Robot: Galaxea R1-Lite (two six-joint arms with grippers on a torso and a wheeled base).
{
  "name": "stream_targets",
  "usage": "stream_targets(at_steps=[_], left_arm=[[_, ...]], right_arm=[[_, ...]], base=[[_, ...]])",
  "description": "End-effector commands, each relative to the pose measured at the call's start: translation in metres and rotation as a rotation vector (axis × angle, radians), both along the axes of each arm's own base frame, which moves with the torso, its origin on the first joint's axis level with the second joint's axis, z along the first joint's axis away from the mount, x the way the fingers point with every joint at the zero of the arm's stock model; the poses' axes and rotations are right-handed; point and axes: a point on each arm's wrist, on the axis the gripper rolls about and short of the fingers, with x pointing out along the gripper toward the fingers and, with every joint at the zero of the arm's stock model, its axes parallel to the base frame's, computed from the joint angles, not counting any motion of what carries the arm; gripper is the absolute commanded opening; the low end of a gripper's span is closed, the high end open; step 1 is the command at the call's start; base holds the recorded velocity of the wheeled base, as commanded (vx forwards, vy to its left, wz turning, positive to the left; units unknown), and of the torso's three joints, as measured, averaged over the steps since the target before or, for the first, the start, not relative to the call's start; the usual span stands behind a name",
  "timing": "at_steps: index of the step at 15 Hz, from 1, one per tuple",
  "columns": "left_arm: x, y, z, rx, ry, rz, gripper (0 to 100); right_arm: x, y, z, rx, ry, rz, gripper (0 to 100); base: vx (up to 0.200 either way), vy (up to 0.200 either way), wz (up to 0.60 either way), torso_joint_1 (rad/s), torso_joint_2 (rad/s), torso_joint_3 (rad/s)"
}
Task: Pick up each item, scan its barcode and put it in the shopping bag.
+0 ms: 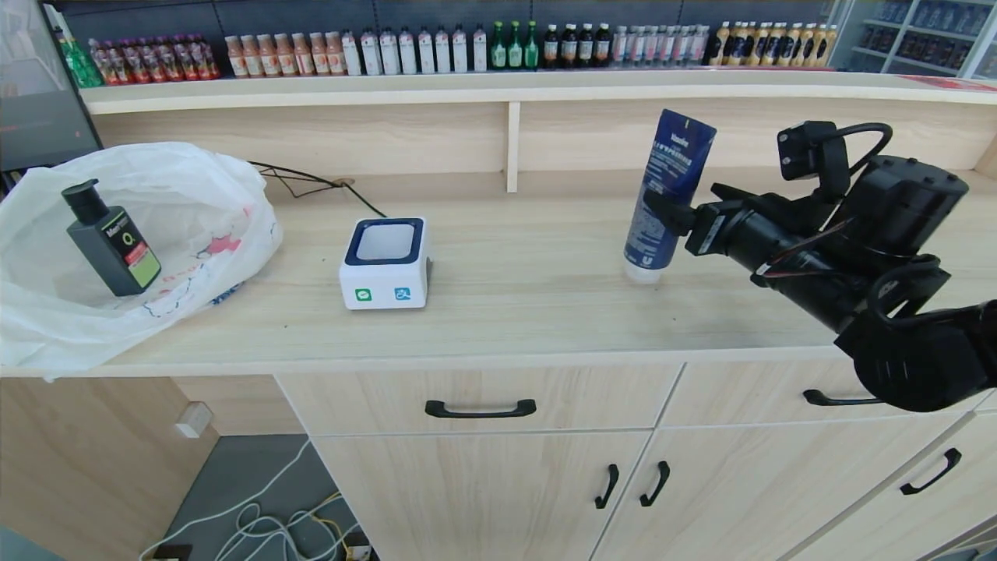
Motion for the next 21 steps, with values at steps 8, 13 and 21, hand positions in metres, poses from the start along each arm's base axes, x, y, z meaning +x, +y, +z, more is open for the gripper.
stream_targets(at_steps=[8, 13, 21], left_arm=[[0.000, 0.000, 0.000, -0.001, 0.000, 0.000, 100], [0.000, 0.000, 0.000, -0.001, 0.000, -0.002, 100], [0.000, 0.000, 0.000, -0.001, 0.000, 0.000, 100]], right_arm=[[0.018, 0.003, 0.011, 0.020, 0.025, -0.001, 100], [0.026, 0.007, 0.002, 0.012, 0.043, 0.004, 100], [0.035, 0.011, -0.015, 0.000, 0.086, 0.002, 100]], base=[[0.000, 0.000, 0.00, 0.000, 0.00, 0.000], [0.000, 0.000, 0.00, 0.000, 0.00, 0.000], [0.000, 0.000, 0.00, 0.000, 0.00, 0.000]])
